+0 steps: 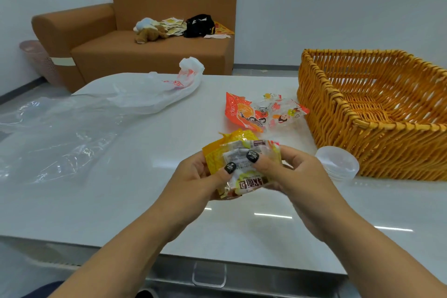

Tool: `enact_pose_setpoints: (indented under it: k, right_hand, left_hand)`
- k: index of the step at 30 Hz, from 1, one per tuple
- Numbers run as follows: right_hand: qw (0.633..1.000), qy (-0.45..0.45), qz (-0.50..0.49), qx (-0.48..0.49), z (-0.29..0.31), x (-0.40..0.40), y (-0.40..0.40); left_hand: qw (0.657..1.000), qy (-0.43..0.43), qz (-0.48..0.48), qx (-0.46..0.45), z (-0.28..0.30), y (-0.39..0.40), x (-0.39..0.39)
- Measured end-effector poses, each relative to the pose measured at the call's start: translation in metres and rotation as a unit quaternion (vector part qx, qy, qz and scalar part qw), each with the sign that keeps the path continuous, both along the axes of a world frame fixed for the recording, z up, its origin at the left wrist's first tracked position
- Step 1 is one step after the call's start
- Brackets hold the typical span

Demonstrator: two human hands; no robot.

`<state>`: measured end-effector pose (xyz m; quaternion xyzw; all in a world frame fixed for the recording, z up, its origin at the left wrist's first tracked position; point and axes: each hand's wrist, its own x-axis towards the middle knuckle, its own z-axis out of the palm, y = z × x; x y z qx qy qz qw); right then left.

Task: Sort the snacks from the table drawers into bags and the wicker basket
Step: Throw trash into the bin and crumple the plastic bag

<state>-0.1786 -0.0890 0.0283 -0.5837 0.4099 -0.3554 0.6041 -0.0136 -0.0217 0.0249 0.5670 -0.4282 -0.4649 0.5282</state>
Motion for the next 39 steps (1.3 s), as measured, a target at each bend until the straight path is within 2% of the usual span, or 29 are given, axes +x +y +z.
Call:
enact_pose_setpoints:
  k: [2,7,10,15,17,19,21,24,27,30,31,32,34,36,39]
  right_hand:
    - [0.999,-0.025,0.037,0.027,0.003,0.002,0.002]
    - [0.996,-0.031,0.039,0.069,0.005,0.008,0.005]
    - [1.000,-0.018,-0.003,0.015,0.007,0.014,0.007]
    - [0.986,0.034,-0.083,-0.138,-0.002,0.027,0.006]
    - [0.957,0.085,-0.113,-0.254,-0.006,0.030,0.003]
    - [0.909,0.130,-0.126,-0.375,-0.010,0.033,0.001]
    - [0.868,0.172,-0.118,-0.451,-0.017,0.034,-0.001]
    - [0.818,0.241,-0.116,-0.509,-0.026,0.038,-0.001]
    - [0.766,0.278,-0.141,-0.562,-0.029,0.045,0.007]
    - [0.740,0.291,-0.153,-0.586,-0.039,0.049,0.012]
    - [0.748,0.294,-0.153,-0.575,-0.043,0.051,0.012]
    - [0.771,0.284,-0.142,-0.552,-0.046,0.052,0.011]
    - [0.847,0.210,-0.107,-0.477,-0.045,0.052,0.012]
    - [0.914,0.121,-0.066,-0.380,-0.037,0.051,0.019]
    - [0.972,0.049,-0.046,-0.226,-0.026,0.049,0.027]
  left_hand:
    - [1.000,0.015,0.016,-0.003,0.001,0.000,0.001]
    - [0.999,0.015,0.039,0.010,0.003,0.000,0.007]
    - [0.998,0.010,0.056,0.021,0.005,-0.001,0.008]
    - [0.996,0.041,0.065,0.042,0.004,-0.004,0.003]
    - [0.995,0.056,0.062,0.051,0.003,-0.007,-0.001]
    - [0.995,0.072,0.047,0.057,0.003,-0.009,-0.004]
    - [0.993,0.099,0.026,0.065,0.006,-0.010,-0.005]
    - [0.988,0.137,-0.011,0.067,0.006,-0.010,-0.004]
    - [0.994,0.093,-0.008,0.059,0.002,-0.008,-0.005]
    - [0.993,0.101,0.028,0.062,-0.003,-0.009,-0.003]
    - [0.988,0.133,0.035,0.065,-0.003,-0.009,-0.001]
    - [0.982,0.170,0.039,0.067,-0.002,-0.010,0.000]
    - [0.972,0.220,0.053,0.065,-0.001,-0.013,0.005]
    - [0.969,0.228,0.076,0.050,0.001,-0.015,0.011]
    - [0.971,0.222,0.090,0.015,0.004,-0.014,0.020]
